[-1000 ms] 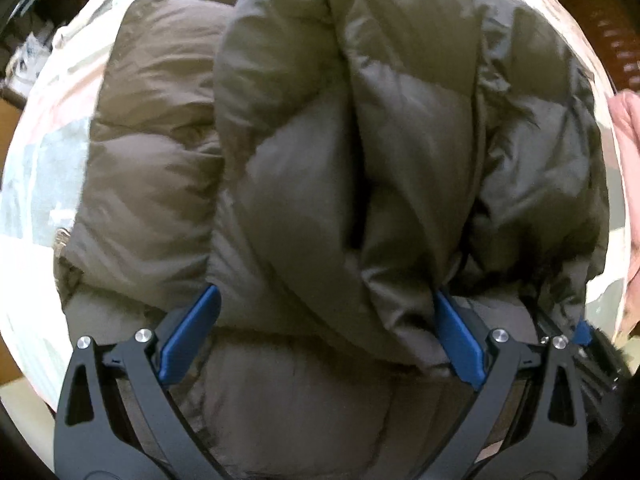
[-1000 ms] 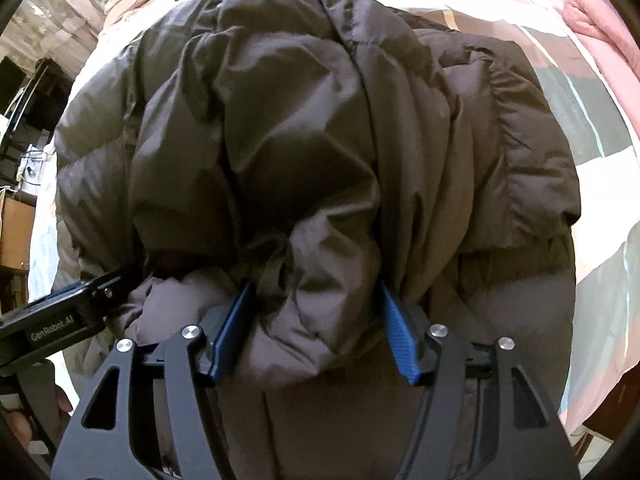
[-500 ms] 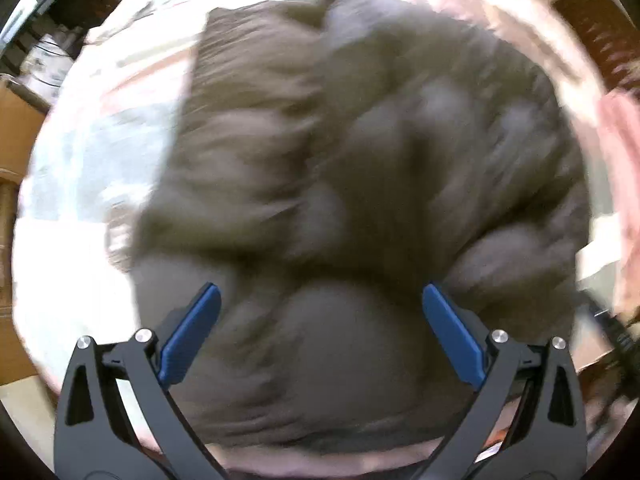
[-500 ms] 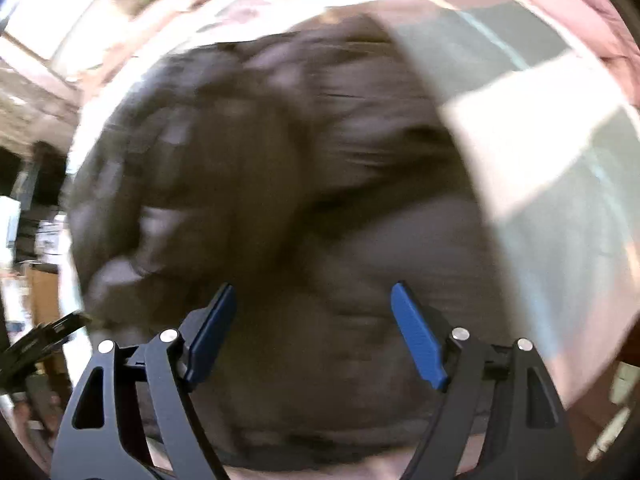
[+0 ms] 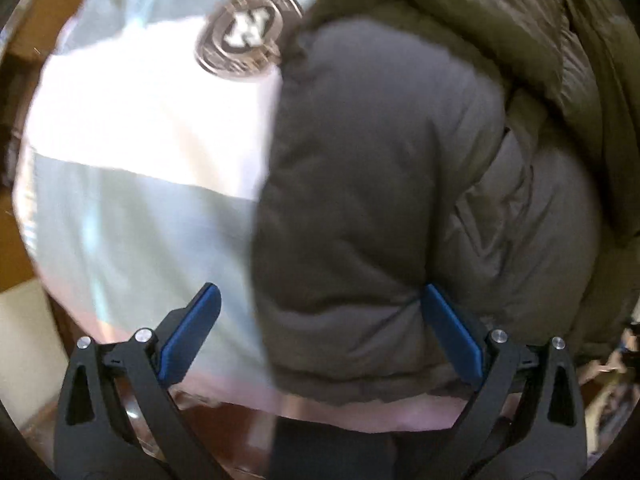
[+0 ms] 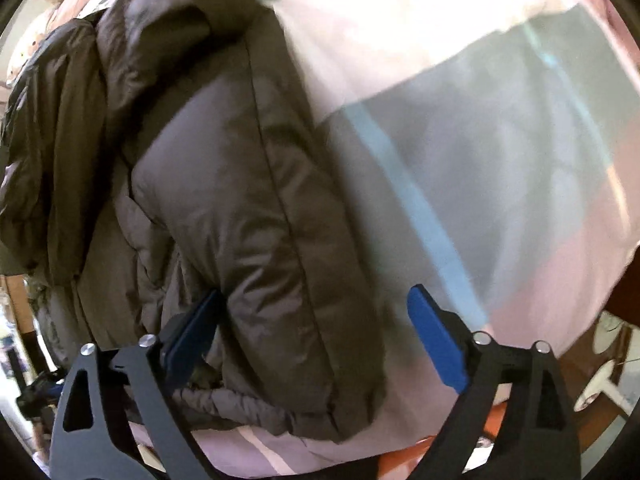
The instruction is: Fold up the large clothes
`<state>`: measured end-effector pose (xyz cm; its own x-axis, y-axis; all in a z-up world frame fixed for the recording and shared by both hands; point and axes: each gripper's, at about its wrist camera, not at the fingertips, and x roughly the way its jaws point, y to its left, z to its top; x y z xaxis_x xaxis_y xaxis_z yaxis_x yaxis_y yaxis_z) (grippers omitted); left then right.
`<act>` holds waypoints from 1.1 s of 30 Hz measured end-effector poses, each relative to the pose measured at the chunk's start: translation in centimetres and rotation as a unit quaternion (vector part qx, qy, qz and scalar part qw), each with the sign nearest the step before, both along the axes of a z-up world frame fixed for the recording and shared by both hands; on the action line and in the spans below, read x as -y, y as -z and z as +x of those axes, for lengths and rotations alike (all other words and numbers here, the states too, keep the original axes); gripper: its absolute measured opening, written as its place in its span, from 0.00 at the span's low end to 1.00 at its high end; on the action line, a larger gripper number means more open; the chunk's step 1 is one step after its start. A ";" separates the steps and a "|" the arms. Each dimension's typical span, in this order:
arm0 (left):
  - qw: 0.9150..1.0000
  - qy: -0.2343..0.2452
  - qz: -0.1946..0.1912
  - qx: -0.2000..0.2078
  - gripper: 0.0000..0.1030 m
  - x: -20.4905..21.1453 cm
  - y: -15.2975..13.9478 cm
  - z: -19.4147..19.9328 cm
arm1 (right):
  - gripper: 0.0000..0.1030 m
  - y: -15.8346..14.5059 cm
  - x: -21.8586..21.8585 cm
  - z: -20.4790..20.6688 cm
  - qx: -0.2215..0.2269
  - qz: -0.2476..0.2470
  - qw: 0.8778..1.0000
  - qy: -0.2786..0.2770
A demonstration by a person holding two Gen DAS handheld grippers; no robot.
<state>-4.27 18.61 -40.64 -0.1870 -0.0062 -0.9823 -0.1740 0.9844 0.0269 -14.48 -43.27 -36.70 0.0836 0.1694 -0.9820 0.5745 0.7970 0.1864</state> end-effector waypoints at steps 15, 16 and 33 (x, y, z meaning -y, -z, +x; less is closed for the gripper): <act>0.981 -0.048 -0.176 0.072 0.09 0.1 -5.5 2.2 | 0.10 -2.2 1.1 -0.7 0.130 0.211 0.967 0.062; 0.977 -0.050 -0.190 0.084 0.09 -0.2 -6.5 2.9 | 0.10 -3.7 1.3 -0.2 0.152 0.218 0.962 0.061; 0.895 -0.183 -0.338 0.226 0.13 0.2 -17.8 30.6 | 0.13 -9.9 8.8 29.6 0.324 0.323 0.867 0.197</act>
<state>26.35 18.42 -22.83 0.3640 -0.6074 -0.7061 -0.3309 0.6243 -0.7077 15.12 -52.06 -26.76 0.7584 0.5000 -0.4182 0.3860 0.1724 0.9062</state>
